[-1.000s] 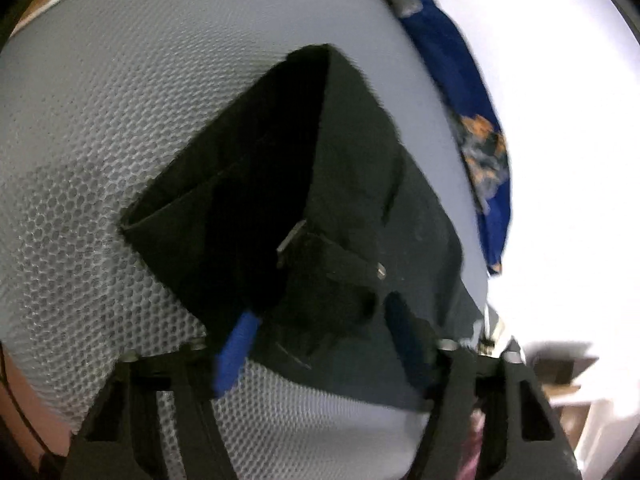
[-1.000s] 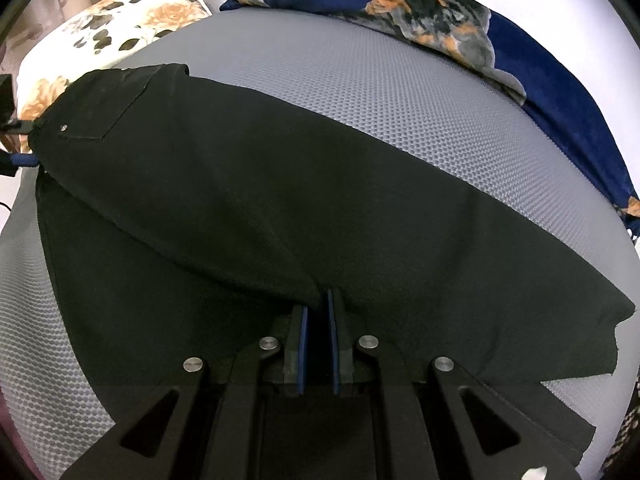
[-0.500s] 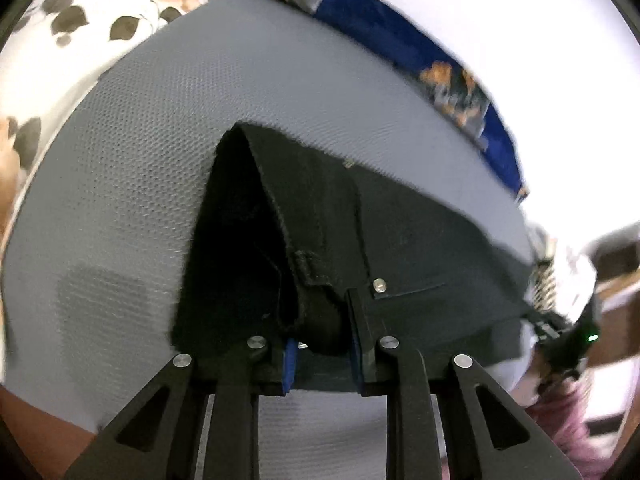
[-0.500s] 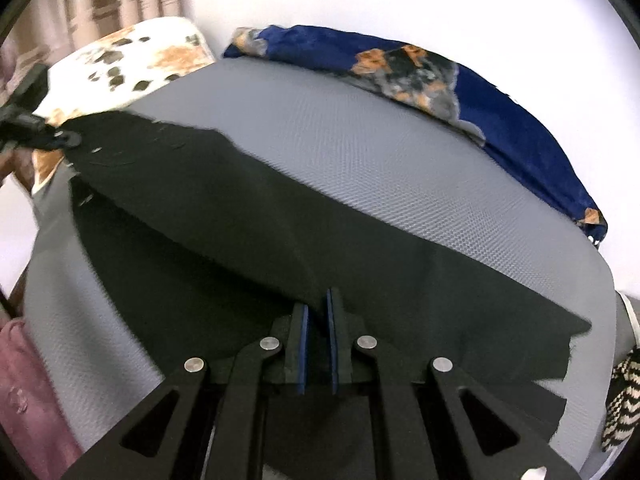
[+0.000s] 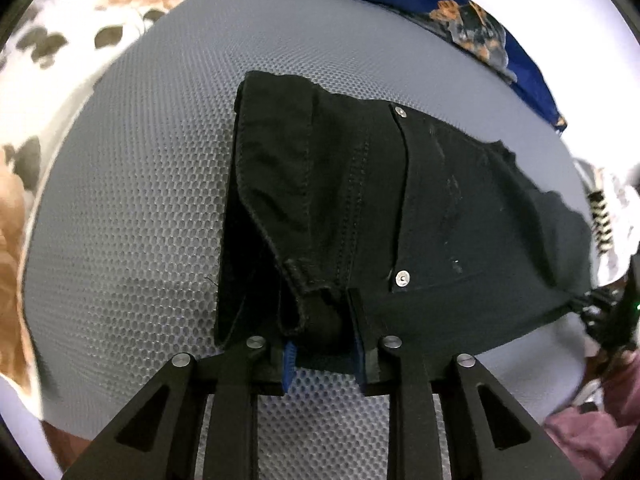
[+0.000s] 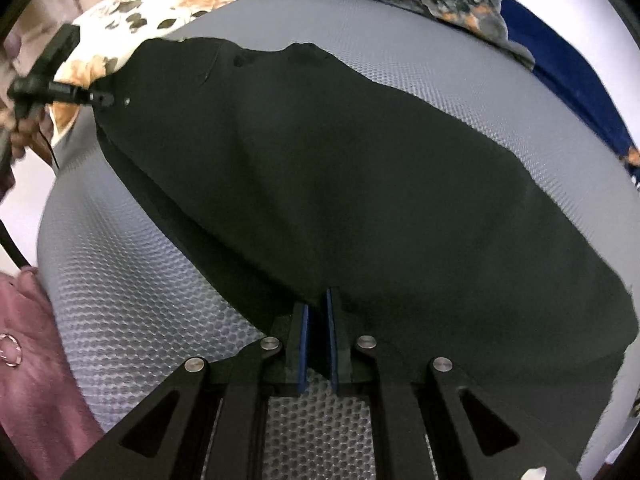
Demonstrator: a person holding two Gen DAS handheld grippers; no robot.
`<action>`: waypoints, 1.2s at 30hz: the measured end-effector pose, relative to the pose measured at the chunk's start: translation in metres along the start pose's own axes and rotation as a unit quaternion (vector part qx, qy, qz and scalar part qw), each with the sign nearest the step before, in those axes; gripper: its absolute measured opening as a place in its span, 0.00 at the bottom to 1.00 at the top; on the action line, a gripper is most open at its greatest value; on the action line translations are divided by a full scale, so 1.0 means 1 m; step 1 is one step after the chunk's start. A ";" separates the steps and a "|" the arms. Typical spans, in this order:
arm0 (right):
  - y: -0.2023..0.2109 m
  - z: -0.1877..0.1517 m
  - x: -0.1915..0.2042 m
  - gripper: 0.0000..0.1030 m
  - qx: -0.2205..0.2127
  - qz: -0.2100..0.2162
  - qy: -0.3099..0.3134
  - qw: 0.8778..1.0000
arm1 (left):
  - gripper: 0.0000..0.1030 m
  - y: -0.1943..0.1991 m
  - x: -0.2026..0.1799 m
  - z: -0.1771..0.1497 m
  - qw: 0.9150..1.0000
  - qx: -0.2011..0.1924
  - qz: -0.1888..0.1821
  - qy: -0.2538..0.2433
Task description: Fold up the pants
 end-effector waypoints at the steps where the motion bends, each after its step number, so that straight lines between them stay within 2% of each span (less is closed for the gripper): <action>1: -0.003 -0.003 0.001 0.07 0.004 0.000 0.002 1.000 | 0.26 0.001 -0.001 -0.001 1.000 -0.005 0.007 -0.006; 4: -0.004 -0.006 0.005 0.07 0.009 -0.011 0.000 1.000 | 0.26 0.004 -0.002 -0.001 0.999 -0.018 0.022 -0.022; 6: 0.003 -0.003 0.004 0.07 0.005 0.005 -0.022 1.000 | 0.27 0.006 -0.002 -0.002 0.999 -0.025 0.025 -0.025; 9: 0.010 -0.005 0.007 0.07 -0.001 0.013 -0.028 1.000 | 0.28 0.004 -0.001 -0.001 0.999 -0.028 0.025 -0.020; 12: 0.001 -0.017 0.014 0.07 0.011 0.015 -0.028 0.999 | 0.28 0.000 0.002 0.000 0.999 -0.030 0.021 -0.003; 15: -0.003 -0.016 0.009 0.07 0.008 0.020 -0.037 0.999 | 0.29 0.000 0.003 -0.001 0.999 -0.031 0.024 0.005; 16: -0.002 -0.016 0.008 0.07 0.009 0.024 -0.046 0.999 | 0.33 0.003 0.003 -0.002 0.999 -0.031 0.028 0.002; 19: -0.003 -0.015 0.006 0.07 0.009 0.029 -0.062 0.998 | 0.55 0.011 0.004 -0.006 0.998 -0.030 0.049 -0.012; 22: -0.001 -0.015 0.004 0.10 0.007 0.026 -0.063 0.998 | 0.58 0.027 0.009 -0.011 0.995 -0.045 0.087 -0.034; 25: 0.002 -0.014 0.002 0.11 0.000 0.026 -0.072 0.997 | 0.58 0.049 0.006 -0.014 0.987 -0.071 0.133 -0.059; 26: 0.003 -0.016 0.002 0.11 -0.001 0.027 -0.076 0.997 | 0.58 0.060 -0.005 -0.012 0.983 -0.094 0.138 -0.079; 28: 0.002 -0.013 0.004 0.12 -0.002 0.029 -0.082 0.996 | 0.58 0.068 -0.024 -0.010 0.977 -0.109 0.143 -0.117; 30: 0.003 -0.012 0.006 0.12 -0.005 0.030 -0.081 0.996 | 0.58 0.073 -0.062 -0.008 0.965 -0.131 0.132 -0.185; 32: 0.004 -0.011 0.007 0.12 -0.006 0.031 -0.083 0.996 | 0.58 0.065 -0.106 -0.007 0.957 -0.141 0.096 -0.235; 36: 0.012 -0.017 -0.004 0.12 -0.010 0.038 -0.100 0.994 | 0.58 0.033 -0.195 -0.019 0.946 -0.118 -0.020 -0.302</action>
Point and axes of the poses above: each gripper's, at about its wrist camera, not at the fingertips, and y roughly against the way its jaws point, x to its left, z to its top, the point moved 9 cm from there along -y, roughly the way its jaws point, and after that the axes turned 9 degrees about -x, right-handed, at the moved point
